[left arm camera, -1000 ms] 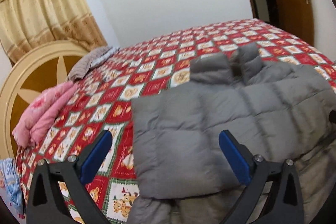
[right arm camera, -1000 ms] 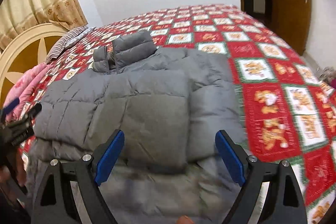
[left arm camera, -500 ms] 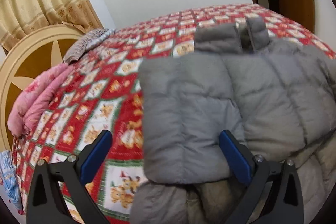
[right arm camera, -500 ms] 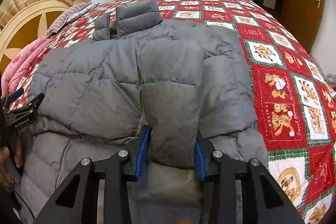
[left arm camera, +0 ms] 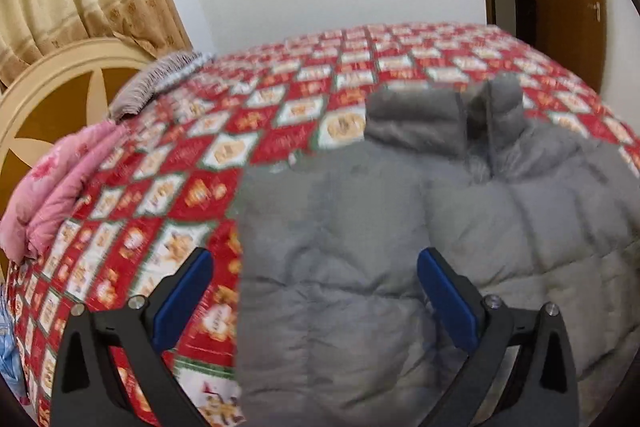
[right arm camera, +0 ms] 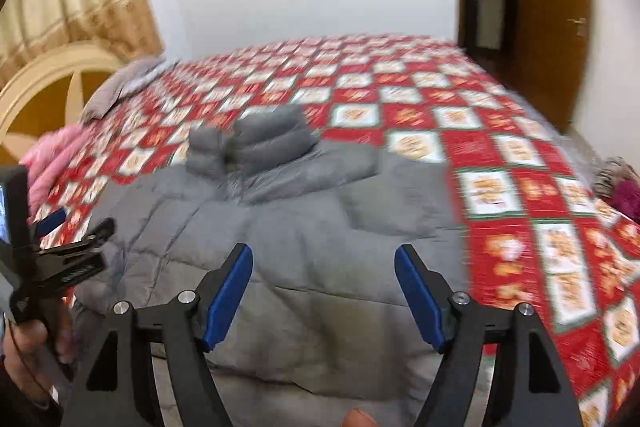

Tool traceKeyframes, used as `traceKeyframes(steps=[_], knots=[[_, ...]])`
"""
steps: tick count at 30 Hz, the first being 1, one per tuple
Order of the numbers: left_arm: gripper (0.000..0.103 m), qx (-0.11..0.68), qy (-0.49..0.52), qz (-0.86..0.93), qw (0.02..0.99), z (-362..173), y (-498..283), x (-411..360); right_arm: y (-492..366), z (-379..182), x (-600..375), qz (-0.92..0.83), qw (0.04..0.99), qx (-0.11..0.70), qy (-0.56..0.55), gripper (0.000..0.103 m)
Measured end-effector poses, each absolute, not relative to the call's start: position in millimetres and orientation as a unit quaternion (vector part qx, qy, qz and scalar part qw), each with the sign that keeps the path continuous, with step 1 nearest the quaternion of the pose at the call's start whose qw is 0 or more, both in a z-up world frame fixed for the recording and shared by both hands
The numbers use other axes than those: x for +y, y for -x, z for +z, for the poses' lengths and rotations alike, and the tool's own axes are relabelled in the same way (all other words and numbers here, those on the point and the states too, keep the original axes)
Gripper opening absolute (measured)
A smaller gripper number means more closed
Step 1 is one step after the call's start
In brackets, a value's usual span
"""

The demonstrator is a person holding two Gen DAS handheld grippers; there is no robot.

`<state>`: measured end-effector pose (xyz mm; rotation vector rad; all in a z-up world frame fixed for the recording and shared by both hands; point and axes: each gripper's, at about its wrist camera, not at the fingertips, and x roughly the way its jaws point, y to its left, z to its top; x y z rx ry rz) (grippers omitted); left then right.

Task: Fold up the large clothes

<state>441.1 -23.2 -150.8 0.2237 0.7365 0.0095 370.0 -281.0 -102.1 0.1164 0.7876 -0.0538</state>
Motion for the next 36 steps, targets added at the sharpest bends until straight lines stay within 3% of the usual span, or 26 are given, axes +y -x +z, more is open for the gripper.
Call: traceKeyframes(steps=[13, 36], knots=[[0.103, 0.390, -0.062, -0.009, 0.919, -188, -445, -13, -379, -169, -272, -0.026, 0.917, 0.394, -0.047, 0.074], [0.103, 0.412, -0.059, -0.008, 0.909, -199, -454, -13, -384, -187, -254, -0.062, 0.911, 0.407, 0.011, 0.077]])
